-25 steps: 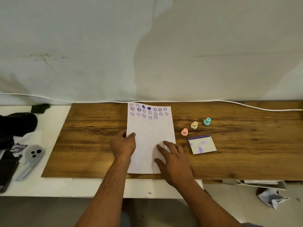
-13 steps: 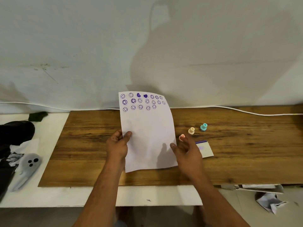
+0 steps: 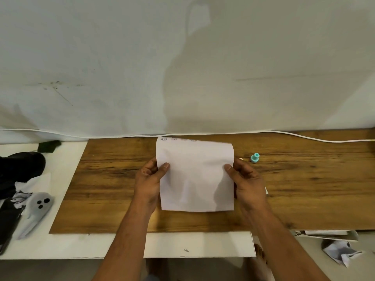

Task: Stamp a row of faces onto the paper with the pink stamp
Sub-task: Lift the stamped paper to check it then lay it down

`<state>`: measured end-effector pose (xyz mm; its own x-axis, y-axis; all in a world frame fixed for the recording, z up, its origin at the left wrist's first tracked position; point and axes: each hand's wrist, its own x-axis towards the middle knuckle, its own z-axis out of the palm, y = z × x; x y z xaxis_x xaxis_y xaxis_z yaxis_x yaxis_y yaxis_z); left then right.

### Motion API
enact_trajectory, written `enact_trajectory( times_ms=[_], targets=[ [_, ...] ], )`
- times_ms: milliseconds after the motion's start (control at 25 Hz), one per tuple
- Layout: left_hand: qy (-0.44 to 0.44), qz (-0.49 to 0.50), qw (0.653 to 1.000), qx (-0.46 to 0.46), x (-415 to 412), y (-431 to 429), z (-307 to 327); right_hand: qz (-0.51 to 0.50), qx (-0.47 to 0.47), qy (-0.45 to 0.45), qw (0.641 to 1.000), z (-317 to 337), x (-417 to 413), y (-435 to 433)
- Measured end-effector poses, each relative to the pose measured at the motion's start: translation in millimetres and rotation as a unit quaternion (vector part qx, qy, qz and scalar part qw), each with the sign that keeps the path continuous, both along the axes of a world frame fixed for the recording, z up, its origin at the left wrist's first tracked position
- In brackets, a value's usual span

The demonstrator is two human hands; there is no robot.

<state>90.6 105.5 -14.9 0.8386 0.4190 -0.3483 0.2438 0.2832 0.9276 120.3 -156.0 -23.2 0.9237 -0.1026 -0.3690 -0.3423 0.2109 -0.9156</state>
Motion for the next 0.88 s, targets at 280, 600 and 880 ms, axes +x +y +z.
enact_trajectory(
  times_ms=[280,600,880],
  targets=[
    [0.074,0.033,0.99,0.12,3,-13,-12,-0.004,-0.11,0.013,0.994,-15,3,-2],
    [0.03,0.045,0.993,0.1,5,-10,-8,-0.016,-0.047,-0.015,0.999,-15,9,-3],
    [0.02,0.047,0.994,0.099,6,-10,-7,-0.018,-0.055,-0.01,0.998,-15,9,-4]
  ],
)
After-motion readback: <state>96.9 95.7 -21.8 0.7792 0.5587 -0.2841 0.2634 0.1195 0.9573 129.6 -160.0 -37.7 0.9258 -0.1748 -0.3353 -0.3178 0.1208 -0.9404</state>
